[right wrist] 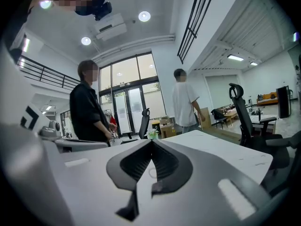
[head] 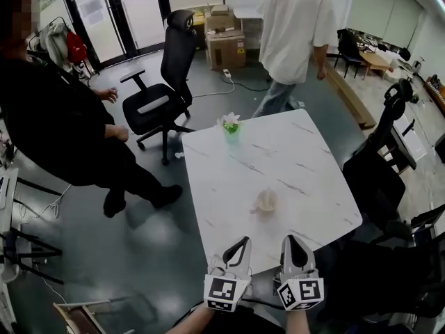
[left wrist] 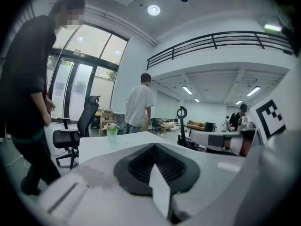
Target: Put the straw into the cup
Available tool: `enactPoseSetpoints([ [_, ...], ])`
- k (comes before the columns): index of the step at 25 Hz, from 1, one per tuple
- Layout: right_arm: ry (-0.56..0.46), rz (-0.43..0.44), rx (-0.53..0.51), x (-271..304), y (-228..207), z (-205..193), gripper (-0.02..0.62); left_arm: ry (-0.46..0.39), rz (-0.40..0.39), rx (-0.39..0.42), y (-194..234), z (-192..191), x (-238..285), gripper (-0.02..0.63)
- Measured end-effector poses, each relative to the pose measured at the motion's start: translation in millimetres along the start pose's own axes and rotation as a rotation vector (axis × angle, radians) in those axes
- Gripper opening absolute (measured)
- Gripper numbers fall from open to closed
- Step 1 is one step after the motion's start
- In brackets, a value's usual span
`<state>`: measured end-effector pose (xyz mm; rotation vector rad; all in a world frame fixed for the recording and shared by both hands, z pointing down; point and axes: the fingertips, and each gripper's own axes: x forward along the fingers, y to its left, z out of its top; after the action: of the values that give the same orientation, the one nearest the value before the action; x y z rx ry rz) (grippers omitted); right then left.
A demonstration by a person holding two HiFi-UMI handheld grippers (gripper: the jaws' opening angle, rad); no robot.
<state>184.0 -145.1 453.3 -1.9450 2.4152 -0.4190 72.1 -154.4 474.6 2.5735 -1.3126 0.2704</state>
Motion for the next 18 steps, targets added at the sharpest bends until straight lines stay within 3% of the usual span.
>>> enactPoseSetpoints([
  [7,-0.024,0.021,-0.011,-23.0,12.7,10.2,-0.009,-0.073,-0.018,0.029,-16.3,19.4,-3.6,0.002],
  [18,-0.033,0.043,-0.027,-34.9,21.5,15.4,-0.009,-0.102,-0.013,0.042,-24.2,27.8,-14.3,0.002],
])
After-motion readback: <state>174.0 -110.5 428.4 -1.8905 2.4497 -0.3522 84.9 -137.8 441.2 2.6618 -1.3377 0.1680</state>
